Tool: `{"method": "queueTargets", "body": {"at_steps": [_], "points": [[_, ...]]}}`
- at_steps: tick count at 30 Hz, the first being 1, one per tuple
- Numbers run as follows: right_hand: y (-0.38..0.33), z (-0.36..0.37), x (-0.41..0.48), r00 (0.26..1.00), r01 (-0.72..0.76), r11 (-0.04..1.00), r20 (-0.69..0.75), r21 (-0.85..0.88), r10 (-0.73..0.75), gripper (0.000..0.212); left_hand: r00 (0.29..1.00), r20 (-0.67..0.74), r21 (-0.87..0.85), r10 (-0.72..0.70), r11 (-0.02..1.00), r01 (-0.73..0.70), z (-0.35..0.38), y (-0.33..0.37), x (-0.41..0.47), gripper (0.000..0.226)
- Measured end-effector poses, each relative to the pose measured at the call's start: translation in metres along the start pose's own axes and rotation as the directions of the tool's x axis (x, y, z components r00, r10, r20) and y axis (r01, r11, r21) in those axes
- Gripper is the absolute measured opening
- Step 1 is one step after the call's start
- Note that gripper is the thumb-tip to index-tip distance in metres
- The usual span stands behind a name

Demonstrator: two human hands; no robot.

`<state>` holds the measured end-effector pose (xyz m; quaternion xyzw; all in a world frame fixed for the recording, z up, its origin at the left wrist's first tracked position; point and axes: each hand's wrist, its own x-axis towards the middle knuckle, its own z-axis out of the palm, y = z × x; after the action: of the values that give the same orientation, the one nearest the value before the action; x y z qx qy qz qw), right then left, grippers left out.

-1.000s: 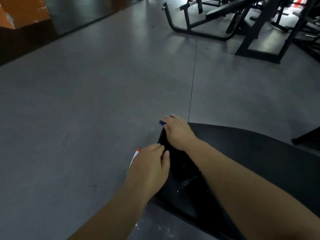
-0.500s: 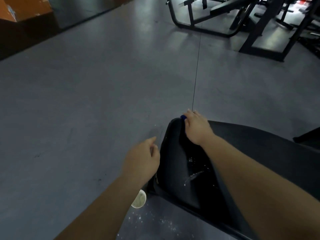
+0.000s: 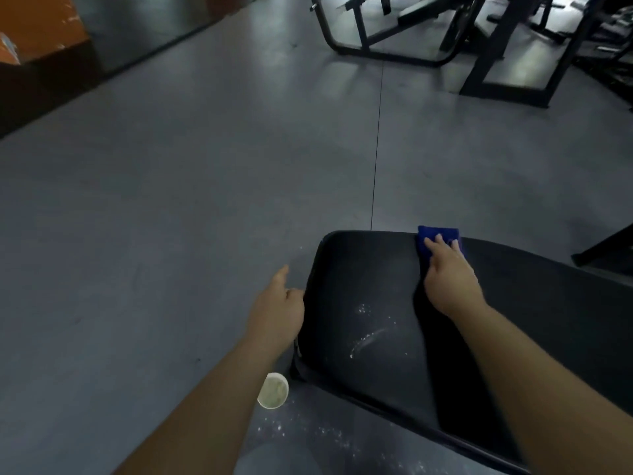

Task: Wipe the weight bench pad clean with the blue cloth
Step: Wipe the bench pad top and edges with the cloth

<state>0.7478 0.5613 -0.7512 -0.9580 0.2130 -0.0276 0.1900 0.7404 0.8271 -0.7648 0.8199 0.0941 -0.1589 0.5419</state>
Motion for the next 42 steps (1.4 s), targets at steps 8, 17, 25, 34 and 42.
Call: {"method": "queueTargets", "body": {"at_steps": [8,17,25,34,42], "points": [[-0.128,0.064,-0.085,0.945,0.314,0.949,0.097,0.012,-0.314,0.063,0.987,0.093,-0.529,-0.134,0.833,0.163,-0.005,-0.004,-0.022,0.044],[0.032,-0.003,-0.066,0.998,-0.043,0.993,-0.042,0.114,0.048,0.056,0.982,0.151,-0.407,-0.110,0.899,0.164,-0.007,-0.006,-0.021,0.042],[-0.117,0.056,-0.135,0.999,0.048,0.994,-0.008,0.094,-0.048,0.068,0.974,0.160,-0.475,-0.161,0.852,0.219,-0.007,-0.010,-0.018,0.027],[-0.018,0.010,-0.152,1.000,-0.010,0.993,0.001,0.120,0.010,0.055,0.980,0.118,-0.494,-0.161,0.846,0.199,-0.004,-0.012,-0.018,0.027],[-0.105,0.067,-0.178,0.952,-0.128,0.979,-0.258,0.157,0.165,0.061,0.979,0.126,-0.442,-0.163,0.874,0.203,-0.003,-0.008,-0.013,0.038]]}}
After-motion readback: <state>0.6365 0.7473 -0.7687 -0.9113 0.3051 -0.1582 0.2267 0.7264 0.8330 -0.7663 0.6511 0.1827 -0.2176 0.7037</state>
